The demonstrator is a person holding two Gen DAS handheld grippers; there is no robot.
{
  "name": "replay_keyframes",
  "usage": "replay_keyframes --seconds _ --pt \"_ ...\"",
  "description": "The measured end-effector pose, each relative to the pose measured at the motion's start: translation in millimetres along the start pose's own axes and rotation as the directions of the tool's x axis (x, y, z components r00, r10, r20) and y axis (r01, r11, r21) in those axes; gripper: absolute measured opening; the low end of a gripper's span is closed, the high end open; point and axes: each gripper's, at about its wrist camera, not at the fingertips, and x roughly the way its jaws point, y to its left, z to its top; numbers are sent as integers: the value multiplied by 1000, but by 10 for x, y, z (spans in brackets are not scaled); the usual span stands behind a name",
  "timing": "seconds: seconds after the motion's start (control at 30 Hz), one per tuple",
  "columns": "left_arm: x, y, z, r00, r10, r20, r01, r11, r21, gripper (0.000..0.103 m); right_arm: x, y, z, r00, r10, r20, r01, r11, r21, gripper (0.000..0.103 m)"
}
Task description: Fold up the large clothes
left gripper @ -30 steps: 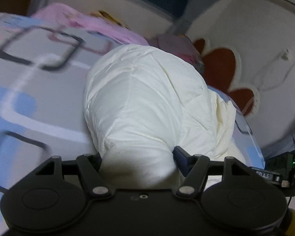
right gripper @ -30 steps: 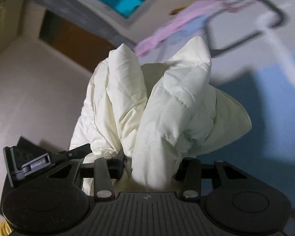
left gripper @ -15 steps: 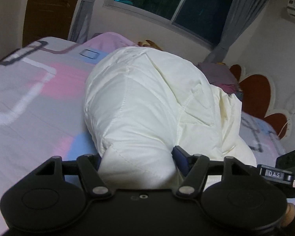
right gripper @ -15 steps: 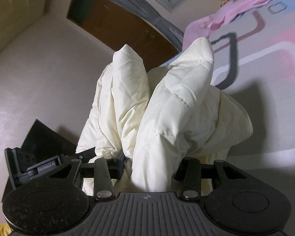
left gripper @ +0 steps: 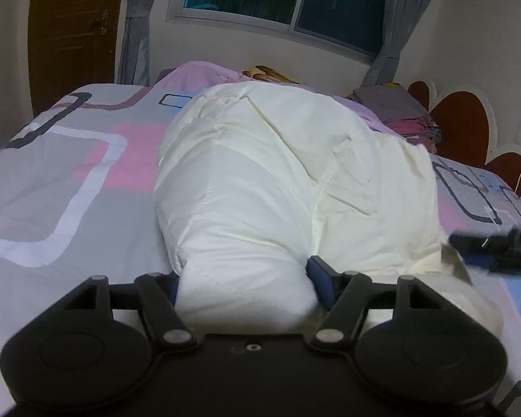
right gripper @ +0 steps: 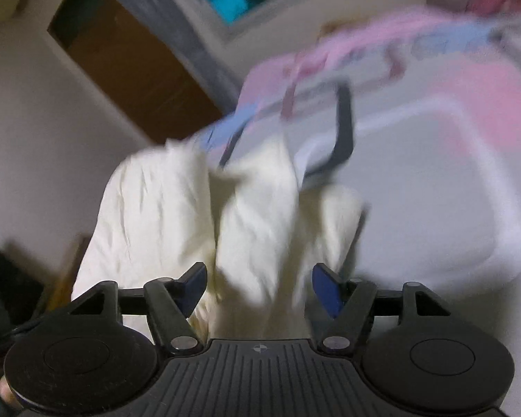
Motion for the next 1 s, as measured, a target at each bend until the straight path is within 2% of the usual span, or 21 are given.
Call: replay_keyframes --seconds 0.13,0.17,0.23,0.3,0.4,0.47,0.6,0.83,1.0 --pt "22 31 -17 1000 2 11 -2 1000 9 68 -5 632 99 995 2 104 19 980 -196 66" --pt "36 29 -20 1000 6 12 -6 1000 15 68 46 752 71 993 12 115 15 973 -229 55" --pt "79 56 -18 1000 7 7 -7 1000 5 70 241 917 45 994 -1 106 27 969 -246 43" --pt "123 90 -23 1000 9 2 -9 1000 2 74 465 868 16 995 -36 94 54 978 -199 41" --pt "160 139 -40 1000 -2 -1 2 1000 -6 83 781 713 -29 982 -176 70 185 970 -157 40" --pt "177 164 -52 1000 -15 -5 15 1000 -11 89 920 569 -65 976 -212 40 215 969 -123 41" --pt "194 158 -56 1000 -27 -2 27 1000 -3 95 1057 546 -226 962 -269 58 275 939 -208 41" --pt "-105 126 -4 999 -20 38 20 1000 -20 94 1076 483 -192 952 -301 48 305 935 -184 43" --pt "-428 96 -15 997 12 76 -11 1000 -25 98 643 711 -164 965 -235 119 254 952 -174 43"
